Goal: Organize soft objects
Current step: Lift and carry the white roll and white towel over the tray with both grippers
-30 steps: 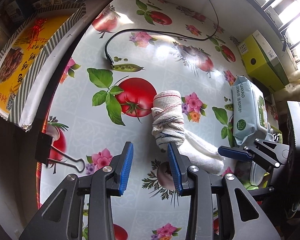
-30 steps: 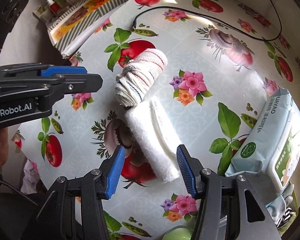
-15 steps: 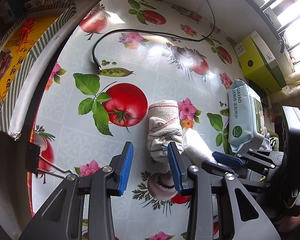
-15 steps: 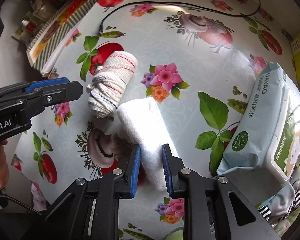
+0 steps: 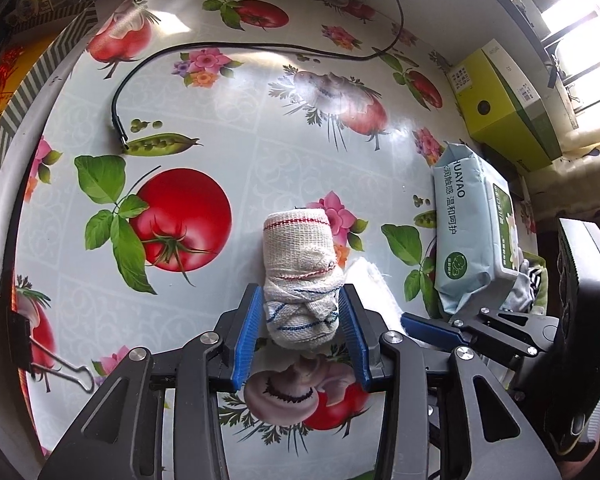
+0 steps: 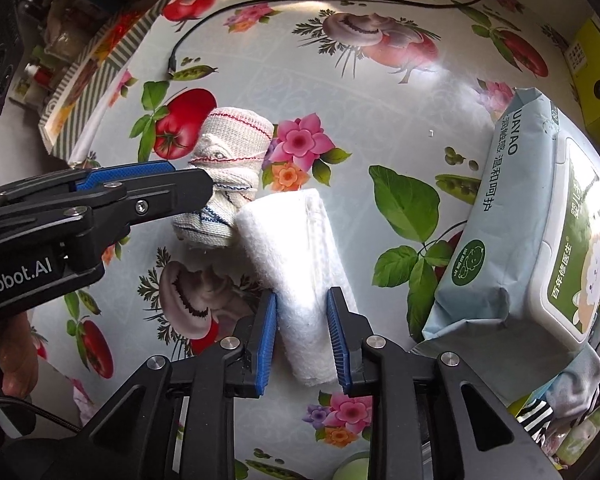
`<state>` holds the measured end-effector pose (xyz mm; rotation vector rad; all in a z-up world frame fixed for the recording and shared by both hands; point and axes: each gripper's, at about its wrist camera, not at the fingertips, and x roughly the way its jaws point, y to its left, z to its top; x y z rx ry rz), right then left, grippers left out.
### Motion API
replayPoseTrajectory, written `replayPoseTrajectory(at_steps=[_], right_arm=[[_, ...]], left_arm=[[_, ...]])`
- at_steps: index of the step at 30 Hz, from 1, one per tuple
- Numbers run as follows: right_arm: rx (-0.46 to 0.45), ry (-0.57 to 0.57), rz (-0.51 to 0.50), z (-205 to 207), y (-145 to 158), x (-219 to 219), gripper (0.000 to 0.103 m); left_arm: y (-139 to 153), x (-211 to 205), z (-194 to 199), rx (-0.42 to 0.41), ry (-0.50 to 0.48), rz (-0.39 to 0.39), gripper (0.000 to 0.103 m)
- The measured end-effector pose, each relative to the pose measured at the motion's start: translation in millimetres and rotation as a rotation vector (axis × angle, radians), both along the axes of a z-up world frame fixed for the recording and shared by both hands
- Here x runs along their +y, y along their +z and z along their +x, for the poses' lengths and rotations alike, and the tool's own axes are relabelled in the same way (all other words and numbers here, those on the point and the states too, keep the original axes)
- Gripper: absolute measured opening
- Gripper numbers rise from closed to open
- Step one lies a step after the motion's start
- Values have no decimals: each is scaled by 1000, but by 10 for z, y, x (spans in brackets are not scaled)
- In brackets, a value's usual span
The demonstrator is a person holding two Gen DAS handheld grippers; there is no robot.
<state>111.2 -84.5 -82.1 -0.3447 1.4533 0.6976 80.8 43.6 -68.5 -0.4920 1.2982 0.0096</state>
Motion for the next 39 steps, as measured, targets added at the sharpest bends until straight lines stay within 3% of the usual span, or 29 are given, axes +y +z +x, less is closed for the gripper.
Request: replayPoseTrajectory(at_steps=[7,20,39], right_arm=[[-16,-38,-8,29,23,-56,19],[-30,-80,15,15,141,-181,16],[-140,-141,163,-122,902,-487,16]], left_arm=[[-114,-39,88,16,18,-22,42],[-37,-104,36,-19,0,64,41],[612,-211,-209,-110,-11,150,41]])
